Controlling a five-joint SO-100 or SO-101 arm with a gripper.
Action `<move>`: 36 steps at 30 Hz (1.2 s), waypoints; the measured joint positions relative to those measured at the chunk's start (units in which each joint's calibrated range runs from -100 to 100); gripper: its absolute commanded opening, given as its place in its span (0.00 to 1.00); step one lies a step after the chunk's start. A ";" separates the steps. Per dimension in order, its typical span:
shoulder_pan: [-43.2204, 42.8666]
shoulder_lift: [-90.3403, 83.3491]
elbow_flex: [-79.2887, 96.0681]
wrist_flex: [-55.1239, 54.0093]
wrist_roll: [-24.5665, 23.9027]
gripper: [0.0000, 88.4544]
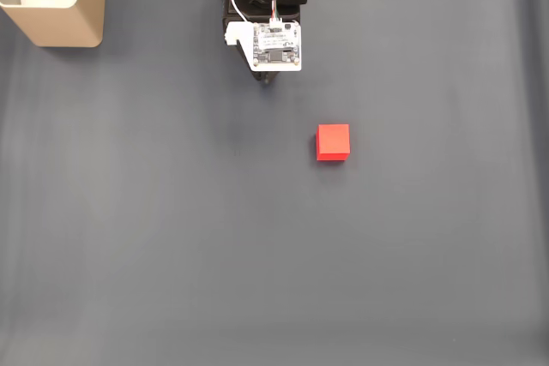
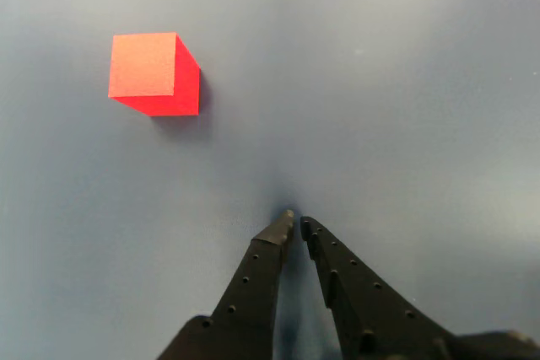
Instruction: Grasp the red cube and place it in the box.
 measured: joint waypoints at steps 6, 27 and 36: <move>-0.89 0.00 0.00 0.00 0.00 0.00; -0.89 0.00 0.00 0.00 0.00 0.00; -0.89 0.00 0.00 0.00 -0.78 0.01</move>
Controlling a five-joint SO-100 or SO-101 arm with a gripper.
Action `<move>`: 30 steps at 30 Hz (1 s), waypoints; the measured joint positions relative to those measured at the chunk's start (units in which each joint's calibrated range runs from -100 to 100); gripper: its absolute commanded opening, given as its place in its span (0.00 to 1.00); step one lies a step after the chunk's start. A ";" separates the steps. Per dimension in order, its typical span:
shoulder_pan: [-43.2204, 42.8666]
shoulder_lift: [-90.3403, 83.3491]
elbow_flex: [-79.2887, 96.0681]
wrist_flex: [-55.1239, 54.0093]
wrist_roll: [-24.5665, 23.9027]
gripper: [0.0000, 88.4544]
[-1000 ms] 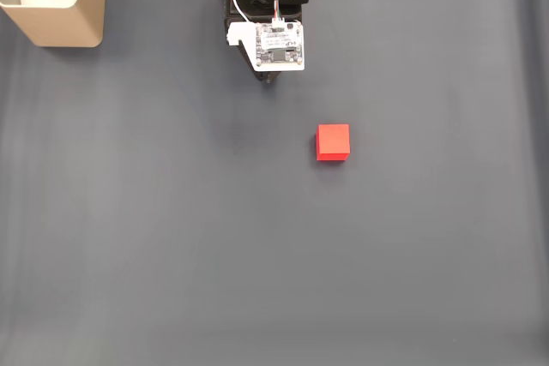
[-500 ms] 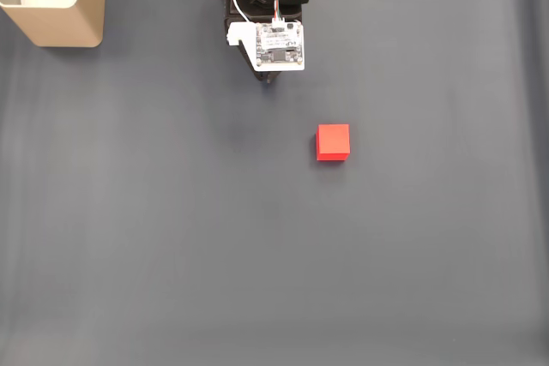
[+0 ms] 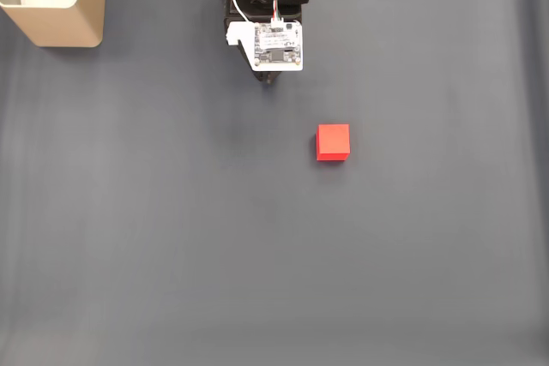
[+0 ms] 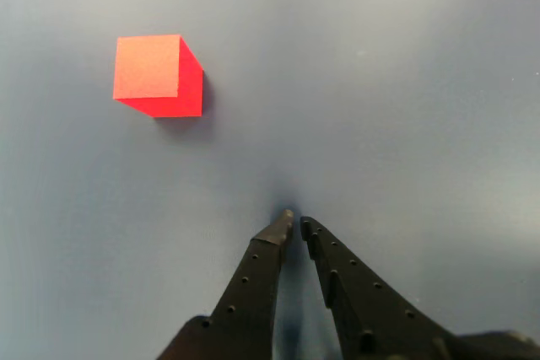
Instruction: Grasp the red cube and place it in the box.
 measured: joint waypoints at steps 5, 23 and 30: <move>0.00 0.00 0.00 0.00 0.00 0.00; -0.15 0.00 0.00 -2.63 -1.22 0.00; -0.15 0.35 0.00 -10.50 -1.51 0.00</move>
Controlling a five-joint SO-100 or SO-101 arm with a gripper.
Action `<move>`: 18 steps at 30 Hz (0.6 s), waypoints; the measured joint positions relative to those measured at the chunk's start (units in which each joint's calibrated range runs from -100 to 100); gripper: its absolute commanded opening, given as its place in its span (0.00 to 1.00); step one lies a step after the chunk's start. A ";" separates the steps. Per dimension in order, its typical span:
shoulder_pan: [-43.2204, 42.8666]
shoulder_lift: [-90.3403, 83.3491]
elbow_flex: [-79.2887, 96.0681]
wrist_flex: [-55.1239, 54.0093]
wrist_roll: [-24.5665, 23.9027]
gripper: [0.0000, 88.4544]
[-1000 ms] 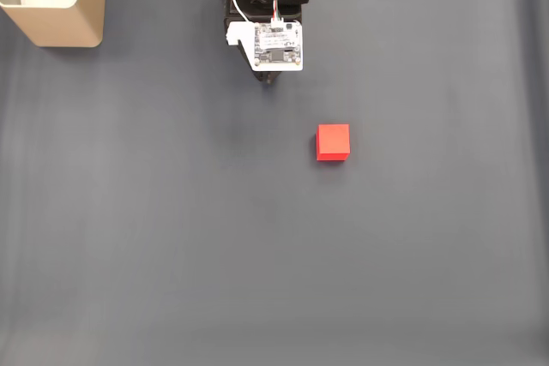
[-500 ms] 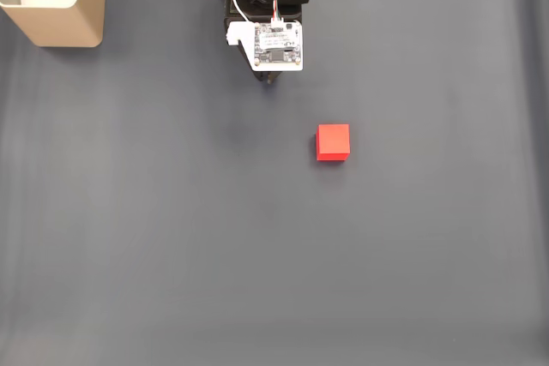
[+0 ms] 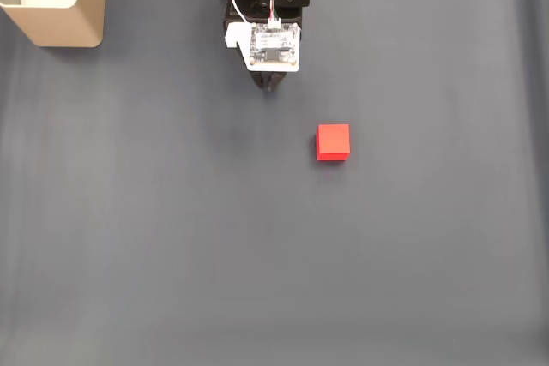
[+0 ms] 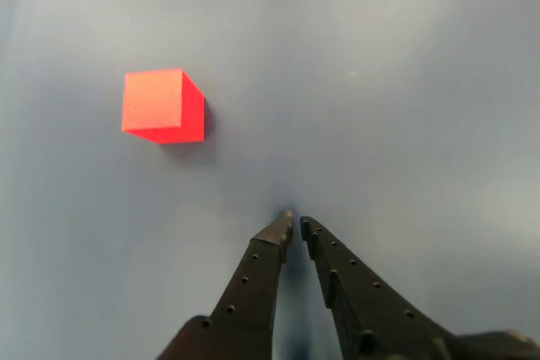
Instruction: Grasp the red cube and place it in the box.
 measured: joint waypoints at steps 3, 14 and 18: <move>0.00 0.00 0.00 -3.42 0.00 0.00; 0.00 0.00 -1.63 -11.38 0.00 0.00; 0.00 0.09 -2.26 -13.60 0.00 0.00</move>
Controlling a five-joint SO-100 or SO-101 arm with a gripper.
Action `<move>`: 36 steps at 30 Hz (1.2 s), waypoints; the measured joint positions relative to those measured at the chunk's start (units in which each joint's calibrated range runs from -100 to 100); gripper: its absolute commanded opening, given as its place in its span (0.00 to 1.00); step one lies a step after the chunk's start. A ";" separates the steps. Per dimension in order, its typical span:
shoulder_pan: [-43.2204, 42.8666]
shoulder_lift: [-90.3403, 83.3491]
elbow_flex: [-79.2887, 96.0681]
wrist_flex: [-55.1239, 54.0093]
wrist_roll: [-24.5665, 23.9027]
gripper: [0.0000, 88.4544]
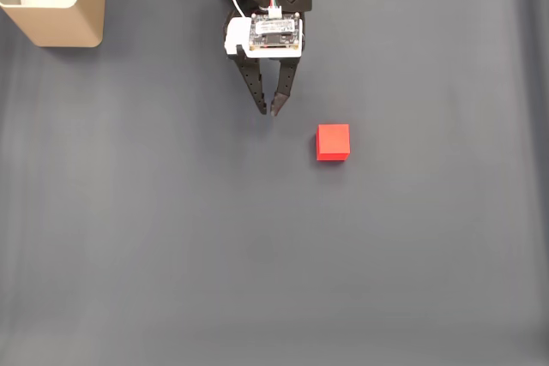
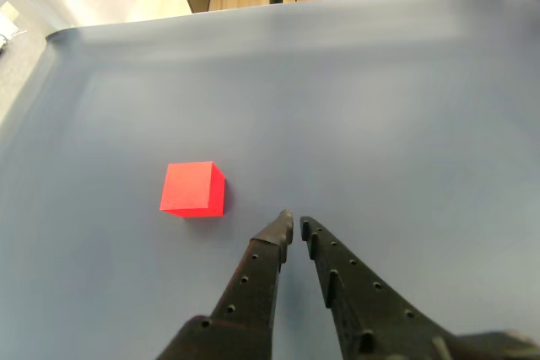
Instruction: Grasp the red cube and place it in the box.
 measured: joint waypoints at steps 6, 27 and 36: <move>0.00 2.61 -2.71 -2.63 0.05 0.00; 0.30 26.14 -28.21 6.05 -0.24 0.00; 0.15 35.00 -38.16 14.96 0.00 0.00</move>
